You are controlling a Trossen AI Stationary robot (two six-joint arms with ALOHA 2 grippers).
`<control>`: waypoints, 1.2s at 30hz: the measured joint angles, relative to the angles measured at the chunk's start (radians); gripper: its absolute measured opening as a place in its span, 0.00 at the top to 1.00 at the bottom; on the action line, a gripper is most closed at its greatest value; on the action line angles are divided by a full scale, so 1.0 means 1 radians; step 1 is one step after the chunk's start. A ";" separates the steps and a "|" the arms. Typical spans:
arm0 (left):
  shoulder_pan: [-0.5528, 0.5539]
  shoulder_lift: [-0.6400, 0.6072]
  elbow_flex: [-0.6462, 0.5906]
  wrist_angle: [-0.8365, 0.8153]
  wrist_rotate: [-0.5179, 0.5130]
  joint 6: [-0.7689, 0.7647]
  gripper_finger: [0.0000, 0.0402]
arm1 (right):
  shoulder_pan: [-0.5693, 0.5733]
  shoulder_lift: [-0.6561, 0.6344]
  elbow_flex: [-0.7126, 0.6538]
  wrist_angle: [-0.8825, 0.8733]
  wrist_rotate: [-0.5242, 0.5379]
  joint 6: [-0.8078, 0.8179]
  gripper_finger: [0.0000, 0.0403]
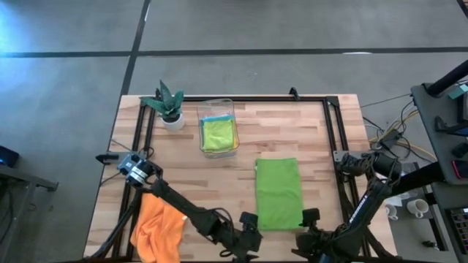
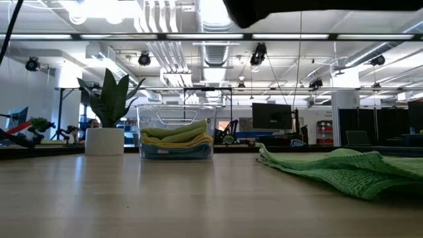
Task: Fold microfiber towels
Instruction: Fold the green microfiber cloth
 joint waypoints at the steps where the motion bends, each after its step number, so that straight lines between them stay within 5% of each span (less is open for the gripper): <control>1: -0.003 0.000 -0.005 -0.012 -0.013 0.000 0.27 | 0.006 -0.001 -0.012 0.001 0.000 0.000 0.37; 22: 0.060 0.083 -0.067 0.045 -0.125 0.043 0.28 | 0.013 -0.125 -0.314 0.353 -0.034 0.033 0.38; 30: 0.093 0.126 -0.068 0.022 -0.126 0.067 0.29 | 0.002 -0.129 -0.367 0.353 -0.034 0.050 0.39; 36: 0.119 0.163 -0.066 0.049 -0.077 -0.011 0.44 | -0.031 -0.129 -0.381 0.359 -0.038 0.031 0.43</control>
